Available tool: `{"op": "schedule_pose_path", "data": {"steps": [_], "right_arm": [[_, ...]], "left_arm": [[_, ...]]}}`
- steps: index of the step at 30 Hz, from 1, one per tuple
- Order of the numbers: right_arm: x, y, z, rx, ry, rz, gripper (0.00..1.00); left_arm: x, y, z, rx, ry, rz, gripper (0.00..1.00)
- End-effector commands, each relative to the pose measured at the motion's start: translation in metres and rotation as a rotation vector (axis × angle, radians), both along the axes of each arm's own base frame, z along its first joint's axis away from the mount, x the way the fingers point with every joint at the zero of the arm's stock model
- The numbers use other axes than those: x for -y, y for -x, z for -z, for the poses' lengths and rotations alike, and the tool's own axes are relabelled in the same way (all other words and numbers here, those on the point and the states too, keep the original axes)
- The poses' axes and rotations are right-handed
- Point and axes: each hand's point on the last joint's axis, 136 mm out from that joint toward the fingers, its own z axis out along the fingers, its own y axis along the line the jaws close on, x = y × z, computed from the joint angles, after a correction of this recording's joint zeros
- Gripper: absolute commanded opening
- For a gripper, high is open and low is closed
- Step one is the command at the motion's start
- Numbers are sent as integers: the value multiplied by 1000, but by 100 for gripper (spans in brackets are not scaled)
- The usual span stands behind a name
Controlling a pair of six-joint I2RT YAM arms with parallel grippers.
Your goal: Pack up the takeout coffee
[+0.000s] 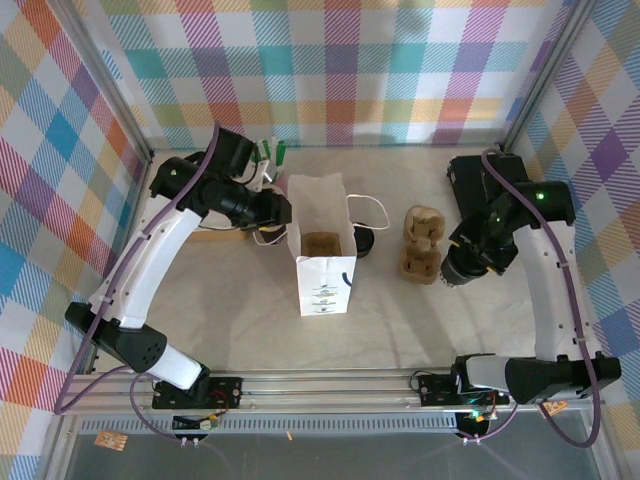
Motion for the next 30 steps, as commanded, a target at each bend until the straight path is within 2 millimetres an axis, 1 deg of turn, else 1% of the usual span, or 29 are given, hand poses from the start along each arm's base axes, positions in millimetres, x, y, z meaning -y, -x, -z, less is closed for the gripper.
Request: {"op": "schedule_pose_path", "data": {"steps": [1, 4, 6, 8, 11, 16, 20, 25, 27, 30], "right_arm": [[-6, 9, -15, -11, -8, -9, 51], [-12, 3, -26, 8, -3, -45, 51], [-18, -4, -33, 29, -4, -79, 51], [-24, -11, -41, 63, -14, -105, 51], [-36, -23, -53, 121, -29, -147, 51], [-56, -37, -75, 212, -58, -198, 51], [-73, -46, -92, 251, -79, -246, 50], [-97, -59, -109, 296, -104, -308, 50], [-108, -64, -117, 323, -126, -327, 50], [-123, -69, -126, 352, -164, -350, 49]], "left_arm": [[-2, -6, -8, 8, -10, -7, 35], [3, -13, -4, -32, -19, 2, 35], [7, -13, 2, -85, -21, 11, 35], [4, -14, 8, -123, -58, -2, 34], [4, -14, 8, -134, -66, -3, 33], [3, -10, 10, -154, -67, -12, 33], [3, -4, 13, -193, -64, -3, 31], [2, 0, 22, -231, -84, 8, 20], [3, 1, 24, -243, -88, 17, 18], [3, 3, 26, -257, -100, 30, 11]]}}
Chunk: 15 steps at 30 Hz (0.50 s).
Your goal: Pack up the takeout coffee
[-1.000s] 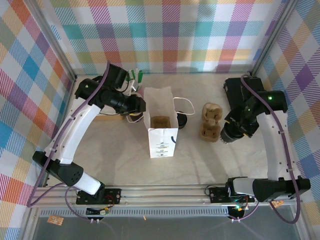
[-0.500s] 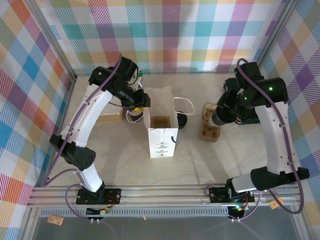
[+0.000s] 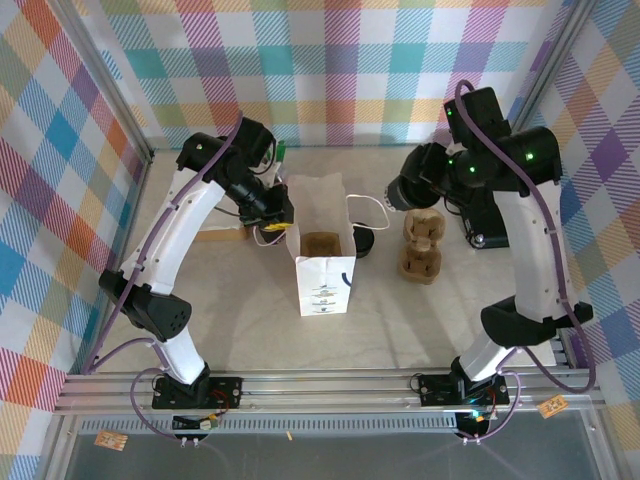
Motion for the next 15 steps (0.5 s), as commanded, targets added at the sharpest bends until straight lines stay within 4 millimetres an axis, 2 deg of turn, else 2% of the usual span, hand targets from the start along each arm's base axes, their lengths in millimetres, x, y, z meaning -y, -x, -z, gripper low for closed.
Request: {"op": "schedule_pose_path", "data": {"steps": [1, 6, 15], "right_arm": [[-12, 10, -7, -10, -34, -36, 49], [-37, 8, -15, 8, -112, -84, 47], [-65, 23, -36, 47, -202, -147, 45]], "left_arm": [[-4, 9, 2, -54, -15, 19, 9], [-5, 12, -2, -55, -40, 60, 0], [-12, 23, -19, -5, -86, 150, 0]]}}
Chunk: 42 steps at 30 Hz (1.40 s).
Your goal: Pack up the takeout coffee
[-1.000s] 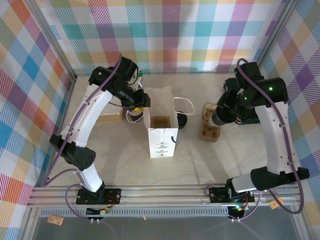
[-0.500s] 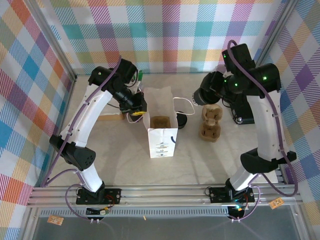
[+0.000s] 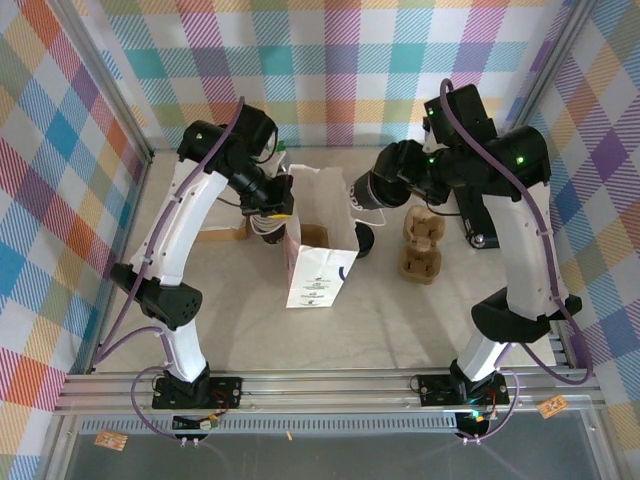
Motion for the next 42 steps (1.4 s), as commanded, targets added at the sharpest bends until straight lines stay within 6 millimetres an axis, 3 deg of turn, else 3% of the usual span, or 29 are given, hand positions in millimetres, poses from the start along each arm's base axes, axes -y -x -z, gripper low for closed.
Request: {"op": "schedule_pose_path", "data": {"steps": [1, 16, 23, 33, 42], "right_arm": [[-13, 7, -16, 24, -82, -16, 44], [-62, 25, -3, -65, -104, -95, 42], [-72, 27, 17, -102, -27, -100, 43], [-83, 39, 46, -175, 89, -141, 41], [-87, 44, 47, -168, 106, -134, 40]], "left_arm": [[-15, 39, -1, -87, -68, 67, 0], [-3, 84, -11, -110, 10, 193, 0], [-4, 95, 0, -153, 21, 199, 0], [-6, 96, 15, -195, -5, 188, 0], [-27, 86, 9, -146, -62, 138, 0]]}}
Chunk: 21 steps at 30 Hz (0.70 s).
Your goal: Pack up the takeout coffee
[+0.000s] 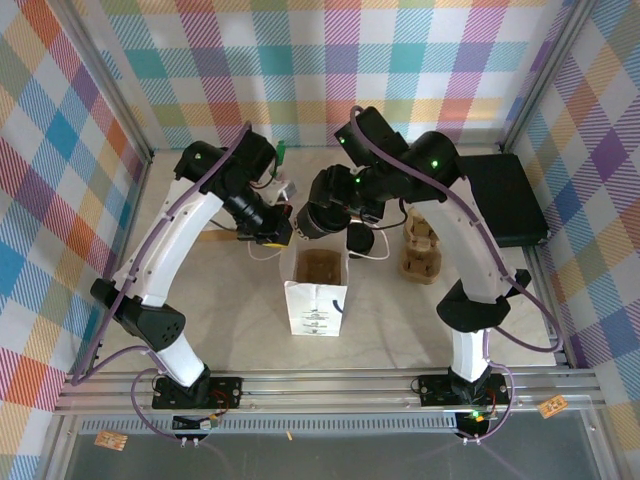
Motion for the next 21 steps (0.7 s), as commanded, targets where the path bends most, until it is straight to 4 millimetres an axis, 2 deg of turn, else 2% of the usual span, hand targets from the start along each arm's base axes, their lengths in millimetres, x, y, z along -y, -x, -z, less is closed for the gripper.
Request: {"op": "schedule_pose_path", "data": {"steps": [1, 8, 16, 21], "right_arm": [[19, 19, 9, -63, 73, 25, 40], [24, 21, 12, -80, 89, 44, 40], [30, 17, 20, -108, 118, 55, 41], [28, 16, 23, -123, 120, 54, 41]], "left_arm": [[-24, 25, -8, -52, -67, -3, 0], [-29, 28, -3, -69, -83, -10, 0], [-35, 24, -6, -46, -93, -35, 19], [-38, 24, -5, -46, -102, -39, 24]]}}
